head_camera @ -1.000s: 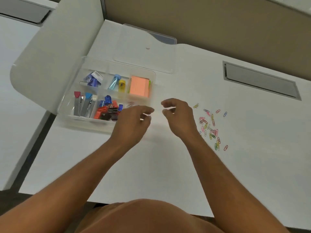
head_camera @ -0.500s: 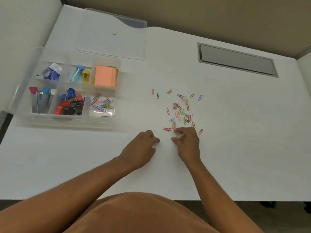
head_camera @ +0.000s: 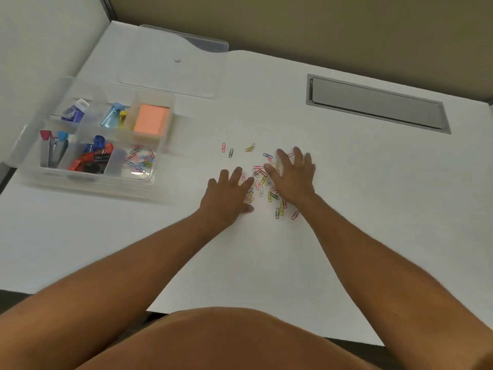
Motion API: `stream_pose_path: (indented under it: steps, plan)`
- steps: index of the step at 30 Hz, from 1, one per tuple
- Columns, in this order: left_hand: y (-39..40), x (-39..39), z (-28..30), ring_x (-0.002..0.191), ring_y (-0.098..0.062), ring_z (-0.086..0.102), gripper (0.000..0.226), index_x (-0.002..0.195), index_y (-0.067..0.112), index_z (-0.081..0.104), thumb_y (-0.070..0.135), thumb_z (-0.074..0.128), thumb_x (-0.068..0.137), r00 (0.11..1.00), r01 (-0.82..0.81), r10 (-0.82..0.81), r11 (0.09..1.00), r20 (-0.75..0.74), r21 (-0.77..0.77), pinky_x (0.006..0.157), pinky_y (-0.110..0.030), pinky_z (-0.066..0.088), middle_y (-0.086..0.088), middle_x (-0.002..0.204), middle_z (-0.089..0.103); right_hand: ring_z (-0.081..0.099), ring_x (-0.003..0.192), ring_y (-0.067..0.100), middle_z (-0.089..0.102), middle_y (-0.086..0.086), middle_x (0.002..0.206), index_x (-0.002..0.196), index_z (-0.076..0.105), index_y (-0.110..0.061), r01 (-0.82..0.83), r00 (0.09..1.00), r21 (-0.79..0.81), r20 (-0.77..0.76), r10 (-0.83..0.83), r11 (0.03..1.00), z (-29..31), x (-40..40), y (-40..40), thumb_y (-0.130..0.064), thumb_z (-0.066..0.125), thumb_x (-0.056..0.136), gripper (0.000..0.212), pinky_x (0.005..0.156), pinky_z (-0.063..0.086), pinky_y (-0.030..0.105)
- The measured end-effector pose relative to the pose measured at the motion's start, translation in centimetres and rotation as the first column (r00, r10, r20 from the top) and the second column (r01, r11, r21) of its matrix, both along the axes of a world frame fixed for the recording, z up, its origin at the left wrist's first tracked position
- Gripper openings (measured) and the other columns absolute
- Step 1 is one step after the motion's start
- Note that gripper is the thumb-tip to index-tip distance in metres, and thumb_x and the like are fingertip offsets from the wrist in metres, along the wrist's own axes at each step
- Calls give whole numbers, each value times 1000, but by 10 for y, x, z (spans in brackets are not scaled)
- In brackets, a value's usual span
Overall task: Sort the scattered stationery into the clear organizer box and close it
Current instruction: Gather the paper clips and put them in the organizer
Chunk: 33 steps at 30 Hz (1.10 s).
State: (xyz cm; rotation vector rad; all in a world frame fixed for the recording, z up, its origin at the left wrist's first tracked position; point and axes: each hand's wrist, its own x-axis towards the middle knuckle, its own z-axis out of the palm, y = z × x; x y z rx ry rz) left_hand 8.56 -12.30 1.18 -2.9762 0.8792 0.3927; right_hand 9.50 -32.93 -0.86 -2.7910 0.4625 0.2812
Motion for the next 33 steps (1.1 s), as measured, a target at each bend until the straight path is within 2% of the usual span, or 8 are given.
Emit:
stream_pose_path:
  steps: [7, 10, 14, 18, 21, 25, 28, 33]
  plan:
    - [-4, -27, -11, 91, -35, 58, 29, 121, 9, 69, 12, 71, 92, 996, -2, 21, 980, 89, -201, 52, -38, 49, -16, 108, 62, 11, 155, 38, 22, 11, 167, 154, 39, -32, -331, 942, 19, 68, 329, 944, -5, -42, 37, -58, 10, 100, 66, 124, 13, 54]
    - [-5, -41, -15, 85, -31, 57, 31, 115, 8, 71, 2, 74, 85, 996, 4, 17, 975, 92, -224, 46, -34, 41, -13, 96, 60, 23, 151, 42, 29, 14, 164, 153, 42, -27, -346, 932, -41, 99, 349, 937, -6, -67, 40, -31, 41, 105, 48, 121, 27, 51]
    - [-10, -50, -17, 74, -23, 52, 33, 112, 9, 72, -3, 74, 81, 994, -1, 23, 978, 106, -206, 48, -30, 31, -7, 82, 57, 41, 136, 37, 45, 12, 152, 144, 52, -20, -353, 923, -55, 140, 358, 934, -2, -91, 47, -12, 52, 99, 46, 102, 47, 44]
    - [-16, -49, -20, 67, -20, 39, 13, 89, 7, 69, -4, 69, 83, 997, -8, 24, 976, 71, -219, 48, -35, 35, -8, 76, 53, 51, 107, 25, 61, 7, 116, 101, 68, -11, -357, 920, -50, 153, 360, 933, 9, -84, 46, -1, 52, 96, 20, 68, 43, 34]
    - [-20, -42, -17, 67, -26, 51, 8, 84, 8, 67, 1, 65, 88, 997, -64, 74, 967, 30, -245, 55, -44, 51, -10, 79, 56, 55, 93, 26, 61, 10, 98, 87, 68, -6, -379, 916, -66, 113, 384, 923, 13, -70, 40, 1, 55, 93, 16, 62, 32, 33]
    - [-16, -31, -4, 75, -22, 66, 10, 86, 14, 76, 8, 68, 84, 929, -366, 301, 828, -214, -425, 71, -38, 58, 0, 84, 70, 68, 75, 19, 72, 1, 78, 70, 76, -13, -125, 982, 261, 167, 83, 957, 15, -60, 27, -2, 61, 74, 19, 65, 53, 30]
    - [-3, -28, 10, 69, -15, 74, 14, 80, 16, 78, 3, 75, 76, 714, -700, 438, 463, -546, -544, 69, -27, 59, 2, 75, 76, 73, 75, 10, 79, -1, 84, 87, 83, -15, 225, 930, 690, 58, -363, 688, 21, -63, 17, -5, 74, 78, 16, 73, 58, 21]
    - [18, -28, 37, 74, -25, 71, 10, 86, -2, 74, -9, 76, 80, 389, -909, 165, -93, -906, -407, 82, -35, 63, -14, 88, 75, 71, 81, 21, 75, 14, 93, 109, 70, 9, 325, 733, 892, -447, -513, -314, 34, -74, 22, 10, 70, 87, 23, 79, 61, 25]
